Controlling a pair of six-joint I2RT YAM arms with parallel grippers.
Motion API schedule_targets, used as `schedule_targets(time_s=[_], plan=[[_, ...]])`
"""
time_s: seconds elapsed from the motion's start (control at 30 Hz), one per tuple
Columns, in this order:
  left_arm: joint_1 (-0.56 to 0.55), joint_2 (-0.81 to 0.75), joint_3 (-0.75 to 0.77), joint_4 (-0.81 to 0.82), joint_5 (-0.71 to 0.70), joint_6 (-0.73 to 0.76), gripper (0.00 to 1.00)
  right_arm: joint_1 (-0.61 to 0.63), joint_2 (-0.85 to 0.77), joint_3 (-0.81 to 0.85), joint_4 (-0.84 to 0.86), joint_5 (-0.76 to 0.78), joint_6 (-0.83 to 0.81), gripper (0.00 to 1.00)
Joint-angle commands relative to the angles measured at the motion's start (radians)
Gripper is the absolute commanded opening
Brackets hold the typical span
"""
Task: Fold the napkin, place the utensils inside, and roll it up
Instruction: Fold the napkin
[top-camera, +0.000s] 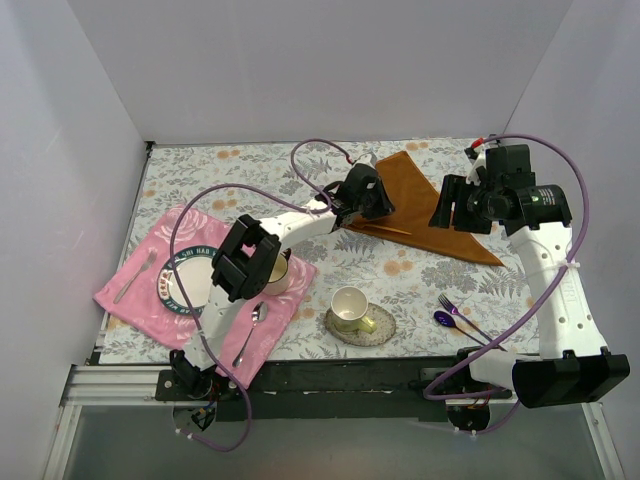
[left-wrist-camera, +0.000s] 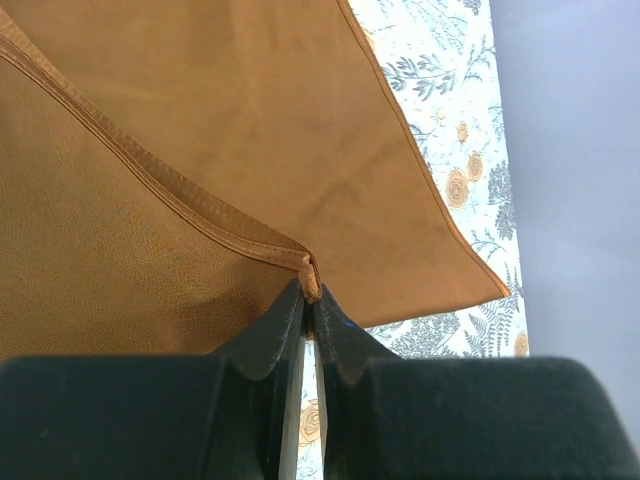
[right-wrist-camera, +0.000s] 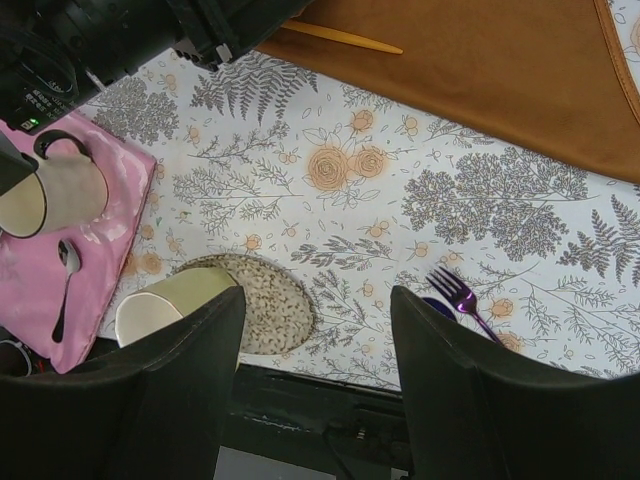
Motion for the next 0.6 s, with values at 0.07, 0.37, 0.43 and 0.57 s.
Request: schedule_targets(time_s=[0.07,0.37,0.43,0.57], plan=[[-0.021,0.025,0.063,-0.011,-0.012,0.004,0.07,-0.004,-0.023,-0.004,-0.008,-0.011,-0.010,0.68],[-0.050,0.085,0.128,-0.018,0.017,-0.001,0.08,-0.007,-0.019,-0.003,-0.005,-0.011,-0.005,0.69],[-0.053,0.102,0.140,-0.023,0.020,-0.007,0.08,-0.008,-0.021,-0.007,-0.006,-0.011,-0.005,0.69],[-0.064,0.128,0.166,-0.023,0.031,-0.010,0.08,-0.011,-0.022,-0.012,-0.014,-0.014,-0.005,0.69]])
